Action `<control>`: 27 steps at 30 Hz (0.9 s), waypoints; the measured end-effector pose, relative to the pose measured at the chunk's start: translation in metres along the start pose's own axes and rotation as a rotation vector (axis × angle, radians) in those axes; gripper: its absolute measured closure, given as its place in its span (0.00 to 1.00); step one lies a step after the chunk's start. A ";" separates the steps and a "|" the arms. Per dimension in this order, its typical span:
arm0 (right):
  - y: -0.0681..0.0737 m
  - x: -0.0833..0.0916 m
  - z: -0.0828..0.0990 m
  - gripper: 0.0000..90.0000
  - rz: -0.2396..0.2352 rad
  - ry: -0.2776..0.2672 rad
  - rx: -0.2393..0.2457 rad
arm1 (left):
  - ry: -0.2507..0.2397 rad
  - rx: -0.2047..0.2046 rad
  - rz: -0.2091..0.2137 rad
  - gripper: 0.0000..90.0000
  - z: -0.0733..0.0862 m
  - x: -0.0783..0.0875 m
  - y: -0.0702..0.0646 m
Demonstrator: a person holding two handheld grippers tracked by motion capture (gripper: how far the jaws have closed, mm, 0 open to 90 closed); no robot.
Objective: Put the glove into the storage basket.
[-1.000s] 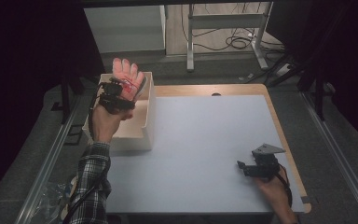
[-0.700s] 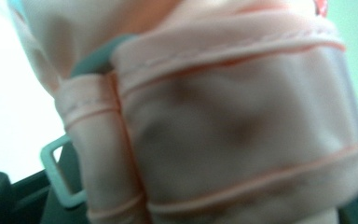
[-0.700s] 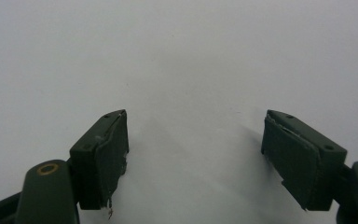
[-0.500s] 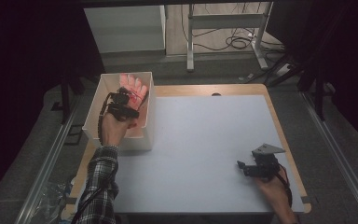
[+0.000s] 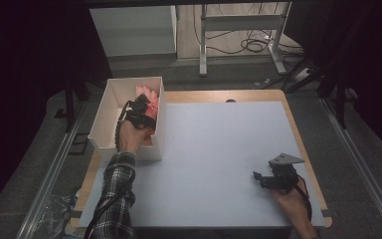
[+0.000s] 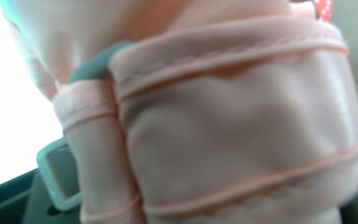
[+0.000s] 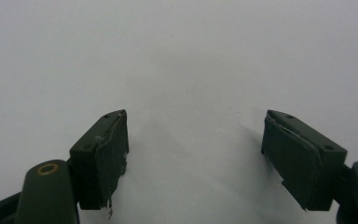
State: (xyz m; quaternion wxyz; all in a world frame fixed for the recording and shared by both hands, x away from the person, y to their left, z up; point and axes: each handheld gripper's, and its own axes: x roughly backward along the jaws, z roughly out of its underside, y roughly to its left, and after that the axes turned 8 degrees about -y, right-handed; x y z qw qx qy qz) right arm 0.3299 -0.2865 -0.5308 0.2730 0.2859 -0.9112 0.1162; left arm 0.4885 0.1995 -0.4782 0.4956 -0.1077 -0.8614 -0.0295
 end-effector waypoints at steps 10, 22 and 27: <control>0.000 0.000 0.000 0.26 0.000 0.000 0.000 | 0.017 0.005 0.022 0.13 -0.002 0.006 0.005; 0.000 0.000 0.000 0.26 0.000 0.000 0.000 | -0.067 -0.010 0.034 0.06 0.002 0.034 0.013; 0.000 0.000 0.000 0.26 0.000 0.000 0.000 | -0.099 -0.032 0.023 0.04 0.005 0.045 0.016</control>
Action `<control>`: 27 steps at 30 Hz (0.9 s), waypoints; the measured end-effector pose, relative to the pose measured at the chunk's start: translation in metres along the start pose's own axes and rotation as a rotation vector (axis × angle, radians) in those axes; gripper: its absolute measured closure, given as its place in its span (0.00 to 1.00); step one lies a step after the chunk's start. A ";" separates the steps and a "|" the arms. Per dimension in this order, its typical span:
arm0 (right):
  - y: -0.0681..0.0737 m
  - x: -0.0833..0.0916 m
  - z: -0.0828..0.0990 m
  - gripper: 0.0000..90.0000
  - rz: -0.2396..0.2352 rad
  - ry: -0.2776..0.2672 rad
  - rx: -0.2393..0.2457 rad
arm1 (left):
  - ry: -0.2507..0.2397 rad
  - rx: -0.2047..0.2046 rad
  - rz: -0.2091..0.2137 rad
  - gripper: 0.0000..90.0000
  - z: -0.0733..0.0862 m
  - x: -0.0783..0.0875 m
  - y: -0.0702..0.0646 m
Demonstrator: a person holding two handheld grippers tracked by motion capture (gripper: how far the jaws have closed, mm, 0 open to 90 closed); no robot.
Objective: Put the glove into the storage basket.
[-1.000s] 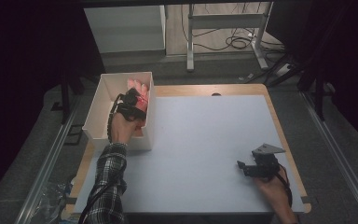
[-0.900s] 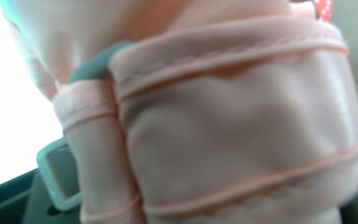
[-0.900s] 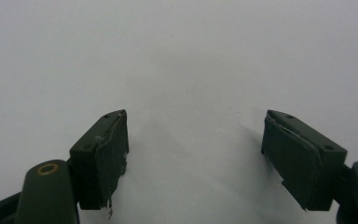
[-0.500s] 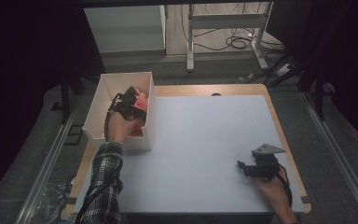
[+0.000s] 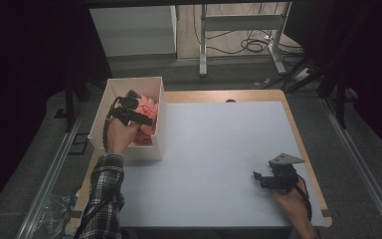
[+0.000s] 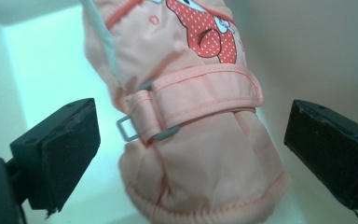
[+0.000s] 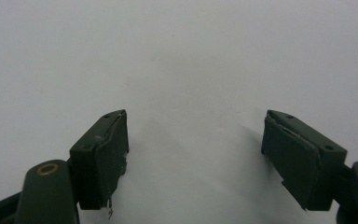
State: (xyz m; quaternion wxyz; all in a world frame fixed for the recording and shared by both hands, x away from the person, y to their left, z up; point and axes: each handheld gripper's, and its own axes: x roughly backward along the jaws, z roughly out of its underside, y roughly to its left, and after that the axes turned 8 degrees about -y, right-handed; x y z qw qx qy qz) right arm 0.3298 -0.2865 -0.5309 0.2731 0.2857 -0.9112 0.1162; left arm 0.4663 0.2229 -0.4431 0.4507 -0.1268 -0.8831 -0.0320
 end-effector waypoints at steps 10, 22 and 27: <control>0.000 0.000 0.000 0.26 0.000 0.000 0.000 | -0.097 0.003 0.018 0.03 0.001 0.024 0.006; 0.000 0.000 0.000 0.25 0.002 0.000 0.002 | -0.170 -0.006 0.066 0.03 0.000 0.046 0.003; 0.000 0.000 0.000 0.25 0.003 0.000 0.002 | -0.204 -0.022 0.095 0.04 -0.002 0.056 -0.004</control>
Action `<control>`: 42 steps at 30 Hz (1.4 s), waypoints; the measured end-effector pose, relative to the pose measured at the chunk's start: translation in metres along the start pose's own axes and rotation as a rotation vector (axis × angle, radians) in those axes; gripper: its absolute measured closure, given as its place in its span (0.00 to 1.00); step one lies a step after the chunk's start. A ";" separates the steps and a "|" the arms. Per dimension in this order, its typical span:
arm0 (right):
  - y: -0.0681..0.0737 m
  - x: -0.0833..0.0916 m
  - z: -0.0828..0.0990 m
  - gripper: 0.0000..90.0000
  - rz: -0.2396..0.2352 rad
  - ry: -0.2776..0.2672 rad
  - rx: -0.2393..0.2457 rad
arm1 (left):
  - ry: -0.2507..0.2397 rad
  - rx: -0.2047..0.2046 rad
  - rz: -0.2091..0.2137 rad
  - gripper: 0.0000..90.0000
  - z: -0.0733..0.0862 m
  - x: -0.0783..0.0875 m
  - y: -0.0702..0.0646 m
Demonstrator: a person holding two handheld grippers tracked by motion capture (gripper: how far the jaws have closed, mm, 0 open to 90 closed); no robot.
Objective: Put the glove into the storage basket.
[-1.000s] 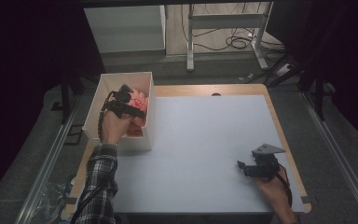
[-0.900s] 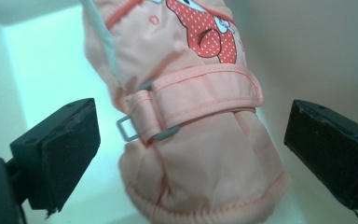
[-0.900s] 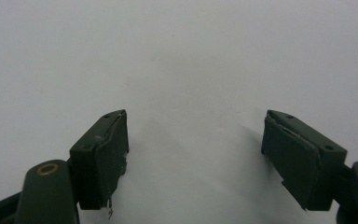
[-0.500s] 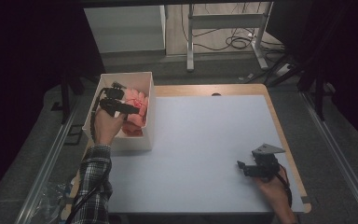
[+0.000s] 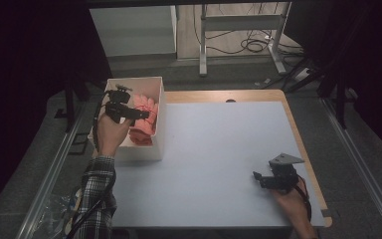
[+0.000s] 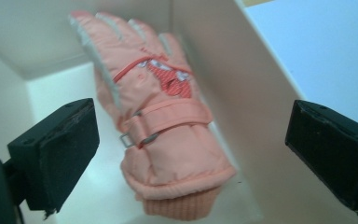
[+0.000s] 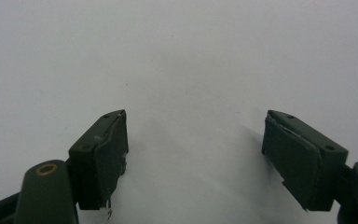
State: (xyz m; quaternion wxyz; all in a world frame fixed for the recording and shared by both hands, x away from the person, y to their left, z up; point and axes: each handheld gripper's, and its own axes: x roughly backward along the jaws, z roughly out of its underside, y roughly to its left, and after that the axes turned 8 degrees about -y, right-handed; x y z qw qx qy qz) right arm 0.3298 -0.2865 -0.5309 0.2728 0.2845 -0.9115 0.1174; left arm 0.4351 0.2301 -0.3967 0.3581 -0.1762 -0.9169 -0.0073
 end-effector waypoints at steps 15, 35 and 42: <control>0.000 0.000 0.000 0.25 0.000 0.000 0.000 | -0.060 -0.110 0.123 0.04 -0.010 0.004 -0.048; 0.000 0.000 0.000 0.25 -0.001 -0.001 -0.001 | -0.050 -0.243 0.267 0.04 -0.003 -0.018 -0.123; 0.000 0.000 0.000 0.25 -0.002 0.000 -0.001 | -0.044 -0.269 0.316 0.04 0.006 -0.027 -0.145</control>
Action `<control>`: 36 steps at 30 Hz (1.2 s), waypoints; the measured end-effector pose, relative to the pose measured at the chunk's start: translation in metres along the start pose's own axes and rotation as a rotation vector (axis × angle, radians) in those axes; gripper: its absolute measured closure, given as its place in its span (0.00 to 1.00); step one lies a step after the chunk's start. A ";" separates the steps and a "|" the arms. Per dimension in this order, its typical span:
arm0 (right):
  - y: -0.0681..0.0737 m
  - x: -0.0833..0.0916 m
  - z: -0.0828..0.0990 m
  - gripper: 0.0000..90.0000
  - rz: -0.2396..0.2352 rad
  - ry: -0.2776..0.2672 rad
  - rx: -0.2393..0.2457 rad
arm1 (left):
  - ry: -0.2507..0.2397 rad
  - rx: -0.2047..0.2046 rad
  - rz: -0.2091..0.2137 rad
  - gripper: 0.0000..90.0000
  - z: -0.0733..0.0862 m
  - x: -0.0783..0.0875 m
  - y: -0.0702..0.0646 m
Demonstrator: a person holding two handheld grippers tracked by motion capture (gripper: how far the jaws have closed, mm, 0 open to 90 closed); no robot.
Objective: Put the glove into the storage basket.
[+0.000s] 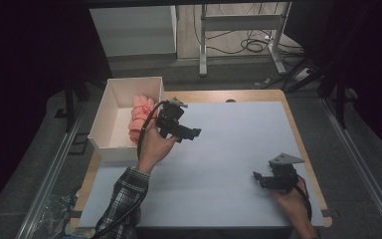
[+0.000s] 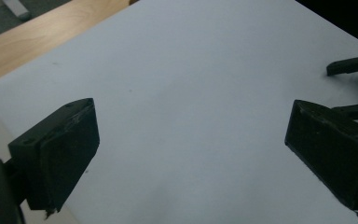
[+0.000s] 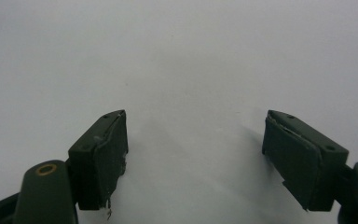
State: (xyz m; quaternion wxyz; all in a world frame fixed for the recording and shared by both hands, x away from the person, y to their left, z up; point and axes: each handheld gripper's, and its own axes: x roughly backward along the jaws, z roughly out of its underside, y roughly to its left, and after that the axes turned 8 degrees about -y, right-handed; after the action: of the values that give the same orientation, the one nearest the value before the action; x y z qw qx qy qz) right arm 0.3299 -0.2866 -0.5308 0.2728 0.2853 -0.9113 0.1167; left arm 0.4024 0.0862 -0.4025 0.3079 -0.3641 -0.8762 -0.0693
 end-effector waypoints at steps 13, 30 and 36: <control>0.000 0.000 0.000 0.25 -0.001 0.002 0.000 | -0.011 -0.029 0.075 0.03 0.014 -0.020 -0.029; 0.000 0.000 0.000 0.25 -0.003 0.002 0.003 | -0.015 -0.069 0.113 0.03 0.045 -0.035 -0.053; 0.000 0.000 0.000 0.25 -0.002 0.001 0.003 | -0.018 -0.095 0.108 0.03 0.054 -0.032 -0.060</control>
State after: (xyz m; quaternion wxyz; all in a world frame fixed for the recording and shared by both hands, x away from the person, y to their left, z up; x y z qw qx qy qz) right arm 0.3300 -0.2866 -0.5306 0.2731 0.2868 -0.9106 0.1181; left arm 0.3526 0.0427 -0.4583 0.2857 -0.4258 -0.8537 -0.0908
